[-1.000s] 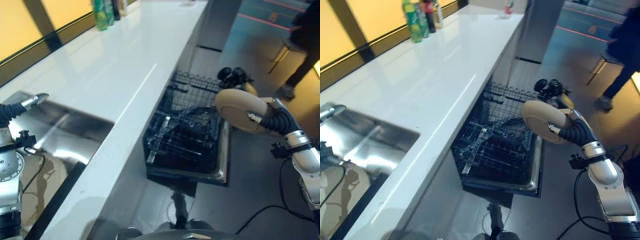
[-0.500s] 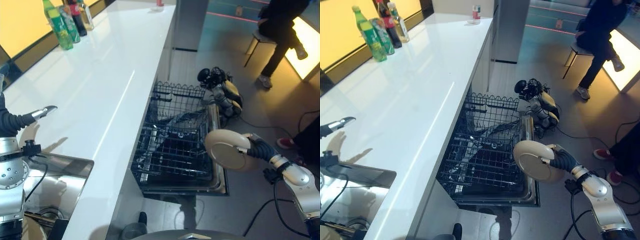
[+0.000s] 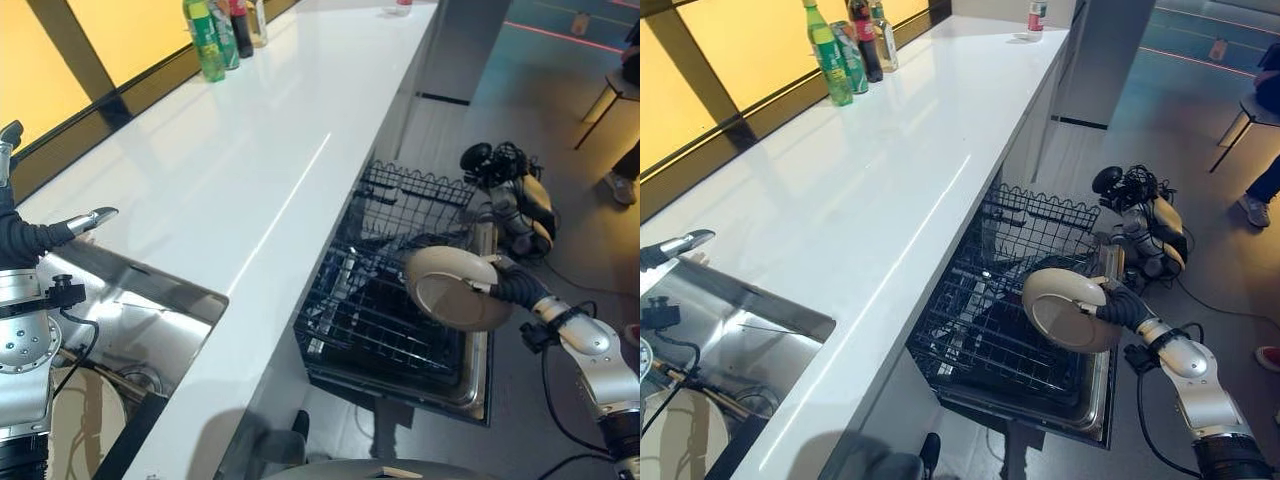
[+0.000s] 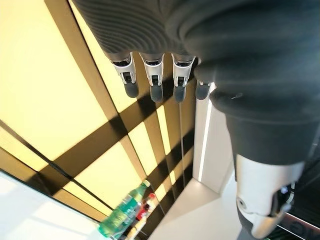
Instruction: Pick up plates and place into dishwasher.
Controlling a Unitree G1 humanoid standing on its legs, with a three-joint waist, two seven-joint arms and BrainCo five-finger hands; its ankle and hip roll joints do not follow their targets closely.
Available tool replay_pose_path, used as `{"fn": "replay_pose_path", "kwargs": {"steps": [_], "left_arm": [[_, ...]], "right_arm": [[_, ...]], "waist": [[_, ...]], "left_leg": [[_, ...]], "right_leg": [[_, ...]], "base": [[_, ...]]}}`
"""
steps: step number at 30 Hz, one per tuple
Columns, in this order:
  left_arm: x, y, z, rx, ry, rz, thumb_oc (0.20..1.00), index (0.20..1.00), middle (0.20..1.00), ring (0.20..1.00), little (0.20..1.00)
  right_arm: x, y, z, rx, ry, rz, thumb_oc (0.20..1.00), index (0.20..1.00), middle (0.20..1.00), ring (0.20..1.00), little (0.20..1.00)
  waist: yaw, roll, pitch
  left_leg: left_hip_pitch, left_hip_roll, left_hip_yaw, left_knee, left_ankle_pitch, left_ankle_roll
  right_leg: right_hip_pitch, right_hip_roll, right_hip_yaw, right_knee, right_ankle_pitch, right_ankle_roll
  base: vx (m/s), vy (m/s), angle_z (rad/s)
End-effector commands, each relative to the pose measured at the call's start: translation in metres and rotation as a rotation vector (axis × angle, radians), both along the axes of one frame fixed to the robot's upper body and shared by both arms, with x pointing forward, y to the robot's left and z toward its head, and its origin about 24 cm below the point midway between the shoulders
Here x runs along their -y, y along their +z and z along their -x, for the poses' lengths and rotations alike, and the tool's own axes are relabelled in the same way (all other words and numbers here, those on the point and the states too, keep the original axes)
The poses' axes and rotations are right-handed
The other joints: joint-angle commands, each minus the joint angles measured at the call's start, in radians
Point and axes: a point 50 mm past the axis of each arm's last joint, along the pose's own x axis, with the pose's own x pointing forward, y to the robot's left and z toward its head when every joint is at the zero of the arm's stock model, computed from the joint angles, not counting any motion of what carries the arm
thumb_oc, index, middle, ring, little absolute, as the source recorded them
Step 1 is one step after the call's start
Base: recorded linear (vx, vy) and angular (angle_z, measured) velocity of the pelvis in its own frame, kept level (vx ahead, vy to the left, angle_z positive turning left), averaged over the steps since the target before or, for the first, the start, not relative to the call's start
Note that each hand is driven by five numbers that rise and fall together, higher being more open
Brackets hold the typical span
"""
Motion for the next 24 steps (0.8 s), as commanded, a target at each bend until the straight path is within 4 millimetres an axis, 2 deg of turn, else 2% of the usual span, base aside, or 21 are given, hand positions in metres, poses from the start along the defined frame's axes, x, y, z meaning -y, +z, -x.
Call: {"fn": "replay_pose_path", "kwargs": {"steps": [1,6,12,24], "left_arm": [[0.008,0.017,-0.002,0.045,-0.066,-0.061,1.000,1.000,1.000,1.000,1.000],[0.008,0.013,-0.002,0.029,-0.074,-0.057,1.000,1.000,1.000,1.000,1.000],[0.007,0.013,0.000,0.009,-0.090,-0.059,1.000,1.000,1.000,1.000,1.000],[0.017,0.008,-0.004,0.002,-0.110,-0.051,1.000,1.000,1.000,1.000,1.000]], "right_arm": [[-0.016,0.040,-0.021,0.172,0.096,-0.085,0.200,0.200,0.200,0.200,0.200],[-0.027,0.029,-0.023,0.123,0.130,-0.138,0.200,0.200,0.200,0.200,0.200],[-0.031,-0.010,-0.012,-0.035,0.112,-0.167,0.200,0.200,0.200,0.200,0.200],[-0.033,-0.065,0.009,-0.273,0.069,-0.189,0.200,0.200,0.200,0.200,0.200]], "waist": [[0.018,0.021,-0.070],[0.036,0.022,-0.073],[0.047,0.027,-0.066],[0.046,0.055,-0.026]], "left_leg": [[-0.037,0.057,-0.008,0.053,-0.033,-0.050],[-0.042,0.056,-0.024,0.057,-0.030,-0.053],[-0.054,0.053,-0.040,0.070,-0.025,-0.056],[-0.087,0.037,-0.056,0.097,-0.018,-0.064]], "right_leg": [[-0.080,-0.050,-0.011,0.133,-0.006,0.017],[-0.072,-0.048,-0.022,0.137,-0.013,0.015],[-0.067,-0.048,-0.032,0.146,-0.017,0.010],[-0.073,-0.065,-0.035,0.153,-0.013,0.012]], "base": [[0.03,0.009,0.15],[0.04,0.020,0.11],[0.04,0.010,0.10],[0.01,0.022,0.05]]}}
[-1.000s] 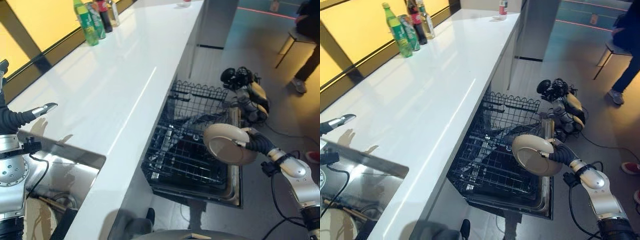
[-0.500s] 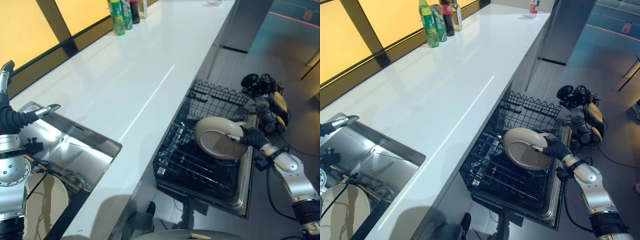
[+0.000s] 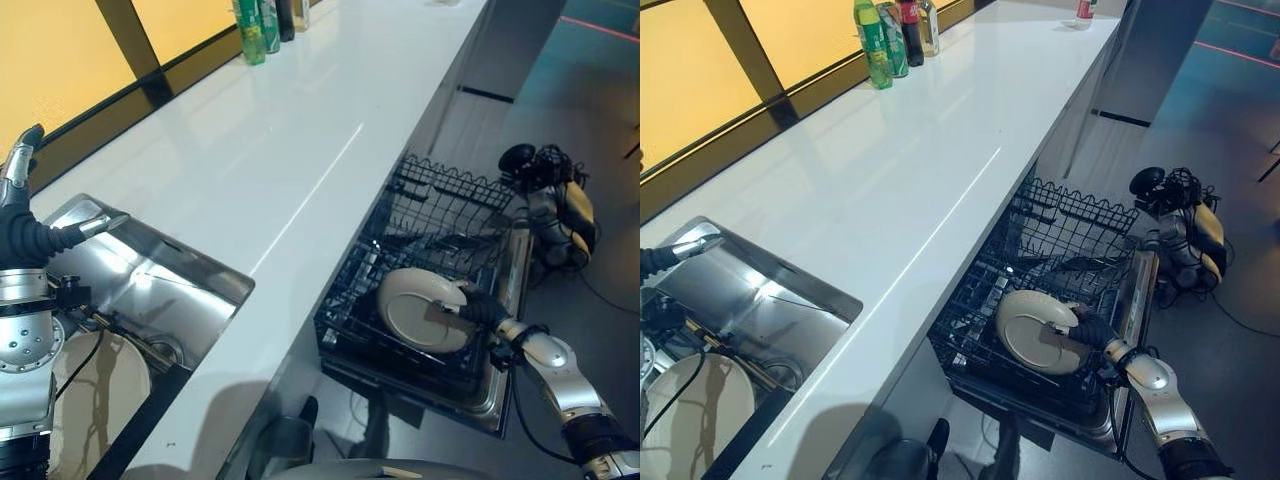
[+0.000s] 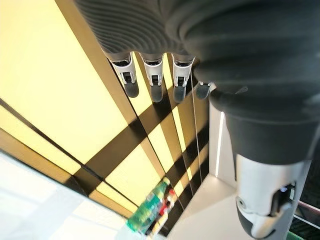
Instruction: Pick up plates and place into dishwasher.
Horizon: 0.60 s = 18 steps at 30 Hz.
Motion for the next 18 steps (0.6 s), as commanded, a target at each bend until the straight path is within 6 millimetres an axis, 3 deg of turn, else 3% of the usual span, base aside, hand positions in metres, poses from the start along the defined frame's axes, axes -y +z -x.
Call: {"fn": "replay_pose_path", "kwargs": {"steps": [1,18], "left_arm": [[0.006,0.013,0.002,0.053,-0.038,-0.034,1.000,1.000,1.000,1.000,1.000],[0.015,0.009,0.002,0.049,-0.047,-0.026,1.000,1.000,1.000,1.000,1.000]], "right_arm": [[-0.007,-0.011,0.005,-0.054,0.065,0.018,0.200,0.200,0.200,0.200,0.200],[-0.003,-0.054,0.032,-0.255,0.052,0.130,0.200,0.200,0.200,0.200,0.200]], "waist": [[0.017,0.019,-0.069],[0.014,0.050,-0.045]], "left_leg": [[-0.052,0.059,-0.003,0.047,-0.018,-0.066],[-0.062,0.048,-0.007,0.050,-0.008,-0.074]], "right_leg": [[-0.086,-0.063,0.016,0.141,-0.005,0.006],[-0.084,-0.082,0.017,0.138,-0.002,0.009]], "base": [[0.04,0.027,0.02],[0.01,0.008,0.01]]}}
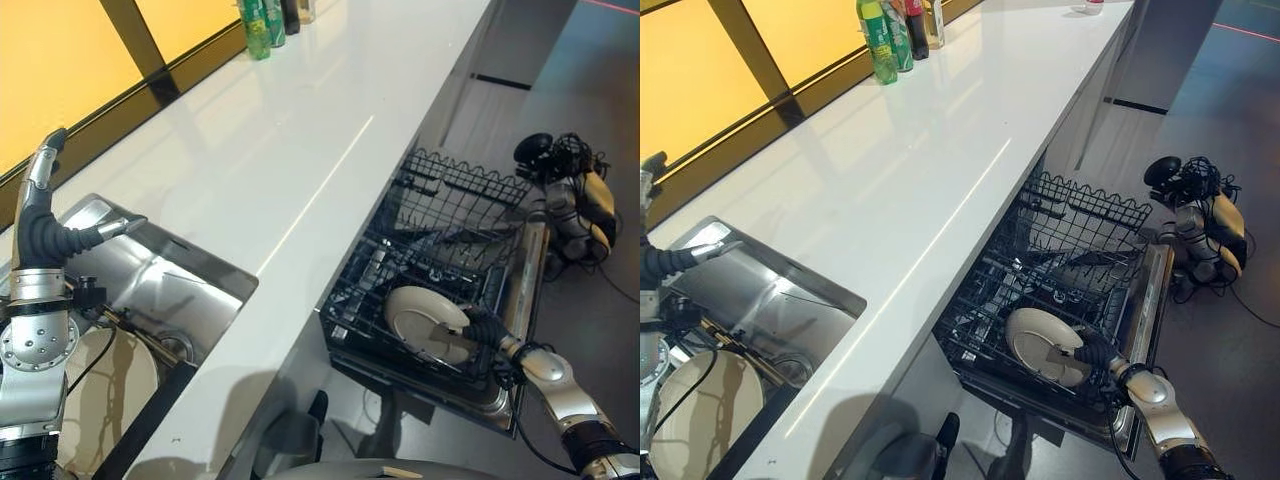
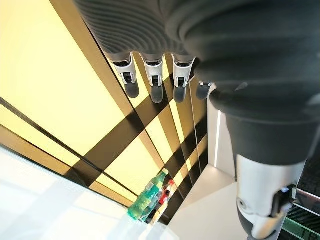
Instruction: Pick up plates and place into dishwasher.
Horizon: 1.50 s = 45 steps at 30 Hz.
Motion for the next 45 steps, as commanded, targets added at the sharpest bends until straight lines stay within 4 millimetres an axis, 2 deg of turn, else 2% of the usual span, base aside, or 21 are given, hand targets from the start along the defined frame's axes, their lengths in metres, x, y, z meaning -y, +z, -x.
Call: {"fn": "replay_pose_path", "kwargs": {"steps": [1,10,11,12,13,19,26,31,36,40,45], "left_arm": [[0.008,0.012,0.003,0.057,-0.026,-0.027,1.000,1.000,1.000,1.000,1.000],[0.004,0.011,0.004,0.044,-0.008,-0.024,1.000,1.000,1.000,1.000,1.000],[0.004,0.011,0.005,0.045,-0.007,-0.025,1.000,1.000,1.000,1.000,1.000],[0.003,0.011,0.005,0.047,-0.003,-0.026,1.000,1.000,1.000,1.000,1.000],[0.003,0.011,0.005,0.048,0.001,-0.026,1.000,1.000,1.000,1.000,1.000],[0.000,0.014,0.004,0.050,0.014,-0.028,1.000,1.000,1.000,1.000,1.000],[-0.007,0.014,0.007,0.053,0.043,-0.024,1.000,1.000,1.000,1.000,1.000],[-0.016,0.009,0.013,0.044,0.087,-0.003,1.000,1.000,1.000,1.000,1.000],[-0.022,0.006,0.020,0.036,0.114,-0.001,1.000,1.000,1.000,1.000,1.000],[-0.030,0.006,0.025,0.044,0.166,-0.019,1.000,1.000,1.000,1.000,1.000],[-0.042,0.000,0.032,-0.007,0.220,-0.012,1.000,1.000,1.000,1.000,1.000]], "right_arm": [[-0.018,-0.025,0.019,-0.131,0.101,-0.003,0.200,0.200,0.200,0.200,0.200],[-0.020,-0.027,0.022,-0.112,0.062,0.007,0.200,0.200,0.200,0.200,0.200],[-0.020,-0.027,0.022,-0.107,0.055,0.008,0.580,0.580,0.580,0.580,0.580],[-0.020,-0.026,0.022,-0.102,0.049,0.006,0.906,0.906,0.906,0.906,0.906],[-0.021,-0.026,0.021,-0.099,0.045,0.004,1.000,1.000,1.000,1.000,1.000],[-0.021,-0.022,0.018,-0.064,0.019,0.009,1.000,1.000,1.000,1.000,1.000],[-0.021,-0.003,0.005,0.040,0.004,0.041,1.000,1.000,1.000,1.000,1.000],[-0.022,0.019,-0.006,0.151,-0.014,0.044,1.000,1.000,1.000,1.000,1.000],[-0.015,0.045,-0.014,0.272,-0.042,0.060,1.000,1.000,1.000,1.000,1.000],[-0.011,0.072,-0.024,0.390,-0.046,0.082,1.000,1.000,1.000,1.000,1.000],[-0.015,0.102,-0.027,0.512,-0.016,0.103,1.000,1.000,1.000,1.000,1.000]], "waist": [[0.014,0.013,-0.065],[0.010,0.006,-0.091],[0.009,0.004,-0.094],[0.008,0.003,-0.096],[0.007,0.001,-0.101],[0.007,-0.008,-0.121],[0.010,-0.014,-0.133],[0.009,-0.017,-0.141],[0.011,-0.018,-0.140],[0.015,-0.019,-0.144],[0.019,-0.016,-0.151]], "left_leg": [[-0.065,0.049,-0.003,0.050,-0.011,-0.076],[-0.032,0.056,0.010,0.025,-0.014,-0.073],[-0.028,0.057,0.011,0.022,-0.014,-0.072],[-0.025,0.058,0.012,0.017,-0.014,-0.072],[-0.018,0.059,0.014,0.011,-0.014,-0.071],[0.003,0.064,0.015,-0.012,-0.012,-0.069],[0.021,0.067,0.009,-0.025,-0.014,-0.065],[0.033,0.071,0.006,-0.039,-0.012,-0.061],[0.035,0.073,0.003,-0.037,-0.013,-0.059],[0.041,0.073,0.001,-0.043,-0.014,-0.055],[0.047,0.071,0.000,-0.050,-0.014,-0.052]], "right_leg": [[-0.090,-0.082,0.020,0.135,0.000,0.008],[-0.075,-0.079,0.016,0.127,-0.002,0.013],[-0.074,-0.079,0.016,0.127,-0.002,0.013],[-0.073,-0.077,0.016,0.125,-0.002,0.014],[-0.071,-0.075,0.016,0.124,-0.003,0.013],[-0.062,-0.066,0.011,0.117,-0.006,0.012],[-0.056,-0.055,0.007,0.114,-0.008,0.007],[-0.058,-0.048,0.004,0.115,-0.010,0.003],[-0.064,-0.045,0.000,0.122,-0.011,0.000],[-0.068,-0.044,-0.003,0.124,-0.011,-0.002],[-0.076,-0.045,-0.008,0.129,-0.013,-0.002]], "base": [[-0.01,0.030,0.01],[0.00,0.006,0.01],[0.00,0.000,0.00],[0.00,0.000,0.00],[-0.03,-0.001,0.01],[0.00,0.000,0.00],[-0.02,-0.011,0.00],[0.00,0.000,0.00],[0.00,0.000,0.01],[-0.01,0.000,0.03],[-0.02,0.014,0.02]]}}
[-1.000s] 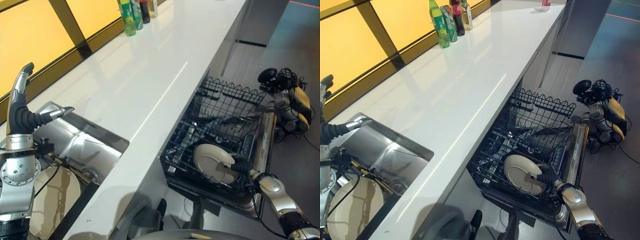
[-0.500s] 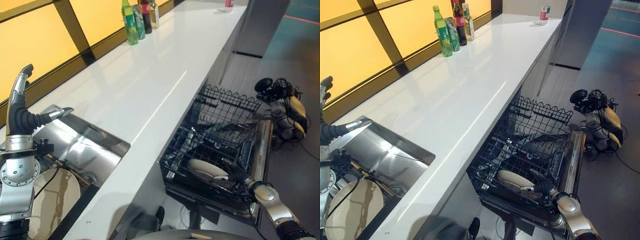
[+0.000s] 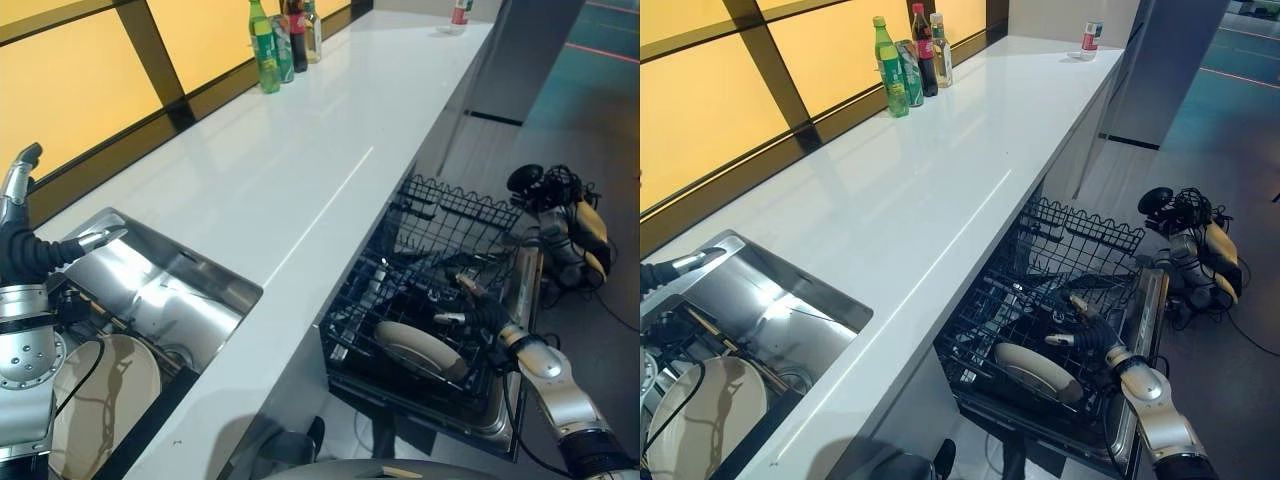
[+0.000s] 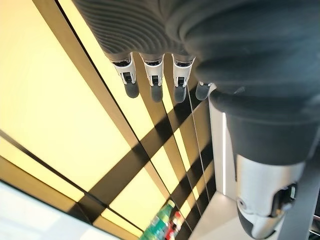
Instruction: Pick up plates and place into dishwasher.
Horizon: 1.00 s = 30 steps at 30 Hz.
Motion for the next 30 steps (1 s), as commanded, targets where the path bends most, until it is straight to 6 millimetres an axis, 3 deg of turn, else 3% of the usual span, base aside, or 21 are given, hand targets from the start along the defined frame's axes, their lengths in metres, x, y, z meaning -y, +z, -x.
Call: {"fn": "replay_pose_path", "kwargs": {"steps": [1,10,16,24,27,30], "left_arm": [[-0.018,0.006,0.012,-0.002,0.070,-0.036,1.000,1.000,1.000,1.000,1.000],[-0.033,0.006,0.011,-0.039,0.149,-0.021,1.000,1.000,1.000,1.000,1.000],[-0.037,0.003,0.009,-0.093,0.129,-0.024,1.000,1.000,1.000,1.000,1.000],[-0.030,-0.005,0.008,-0.218,-0.034,-0.042,1.000,1.000,1.000,1.000,1.000],[-0.026,-0.011,0.004,-0.310,-0.109,-0.062,1.000,1.000,1.000,1.000,1.000],[-0.021,-0.016,0.002,-0.383,-0.168,-0.082,1.000,1.000,1.000,1.000,1.000]], "right_arm": [[0.002,0.052,-0.016,0.221,0.044,0.062,1.000,1.000,1.000,1.000,1.000],[-0.018,0.094,-0.025,0.418,0.130,0.057,1.000,1.000,1.000,1.000,1.000],[-0.030,0.113,-0.032,0.514,0.141,0.046,1.000,1.000,1.000,1.000,1.000],[-0.051,0.124,-0.038,0.583,0.180,0.028,1.000,1.000,1.000,1.000,1.000],[-0.058,0.123,-0.039,0.581,0.184,0.027,1.000,1.000,1.000,1.000,1.000],[-0.060,0.122,-0.040,0.578,0.183,0.036,1.000,1.000,1.000,1.000,1.000]], "waist": [[0.025,0.012,-0.063],[0.065,0.010,-0.083],[0.131,0.012,-0.070],[0.223,0.020,-0.041],[0.246,0.022,-0.037],[0.253,0.012,-0.034]], "left_leg": [[0.020,0.083,-0.002,-0.001,-0.018,-0.057],[0.014,0.071,-0.036,-0.006,-0.010,-0.051],[-0.014,0.047,-0.119,0.033,-0.009,-0.049],[-0.059,0.012,-0.238,0.055,0.026,-0.055],[-0.069,0.017,-0.221,0.045,0.047,-0.067],[-0.065,0.016,-0.209,0.052,0.020,-0.072]], "right_leg": [[-0.110,-0.038,-0.002,0.138,-0.001,-0.005],[-0.118,-0.033,-0.032,0.159,-0.015,-0.015],[-0.120,-0.025,-0.074,0.232,-0.066,-0.044],[-0.118,-0.010,-0.125,0.330,-0.121,-0.074],[-0.092,-0.003,-0.159,0.318,-0.119,-0.073],[-0.075,-0.006,-0.163,0.329,-0.149,-0.074]], "base": [[-0.05,0.012,0.07],[-0.06,0.004,0.13],[-0.06,-0.011,0.27],[-0.05,-0.016,0.53],[0.03,0.005,0.49],[0.07,0.015,0.53]]}}
